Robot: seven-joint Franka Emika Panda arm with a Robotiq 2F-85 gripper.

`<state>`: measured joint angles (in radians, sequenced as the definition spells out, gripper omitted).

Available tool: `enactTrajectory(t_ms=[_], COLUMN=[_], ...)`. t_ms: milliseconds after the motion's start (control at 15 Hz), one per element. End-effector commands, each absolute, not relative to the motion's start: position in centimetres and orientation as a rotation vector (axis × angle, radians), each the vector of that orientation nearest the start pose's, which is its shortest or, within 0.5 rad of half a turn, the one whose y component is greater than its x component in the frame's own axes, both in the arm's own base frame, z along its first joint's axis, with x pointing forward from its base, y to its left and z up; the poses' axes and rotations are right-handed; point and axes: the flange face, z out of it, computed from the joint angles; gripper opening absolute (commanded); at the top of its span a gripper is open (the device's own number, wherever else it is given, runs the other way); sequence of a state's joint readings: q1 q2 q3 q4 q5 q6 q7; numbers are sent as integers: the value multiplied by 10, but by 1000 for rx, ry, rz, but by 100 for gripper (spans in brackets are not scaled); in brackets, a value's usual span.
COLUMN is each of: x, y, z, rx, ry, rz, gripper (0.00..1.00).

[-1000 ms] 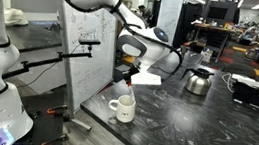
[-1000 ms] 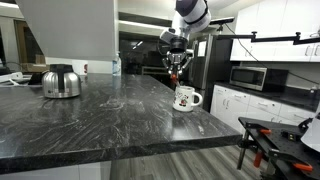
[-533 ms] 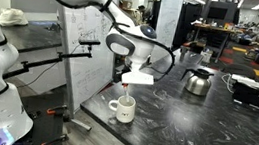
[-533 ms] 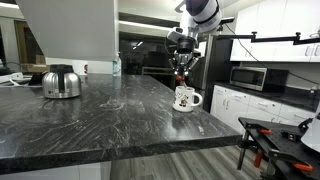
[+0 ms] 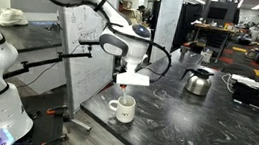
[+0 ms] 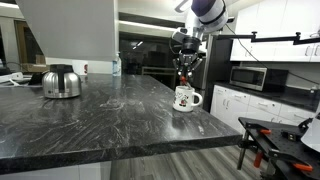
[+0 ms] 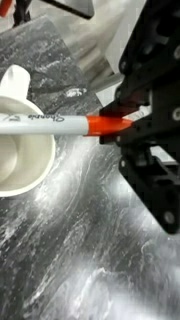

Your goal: Put the marker into the mug.

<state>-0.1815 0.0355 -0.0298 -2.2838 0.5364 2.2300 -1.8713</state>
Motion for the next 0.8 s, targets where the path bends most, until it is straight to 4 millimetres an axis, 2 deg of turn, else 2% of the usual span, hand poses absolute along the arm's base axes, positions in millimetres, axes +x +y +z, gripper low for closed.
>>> enactTrajectory(t_ms=[0,133,200,400,733], x=[502,504,506,510,511], y=[-95,-97,-97,-96,-89], z=[338,338,337,337,345], rx=[-2320,-2328,-2335,-2347,-2409], ry=[-1669,-1663,-1662,-1651,-1666], rz=[-484,-508,-516,-544,-540], gripper=[6,6,44,62,98])
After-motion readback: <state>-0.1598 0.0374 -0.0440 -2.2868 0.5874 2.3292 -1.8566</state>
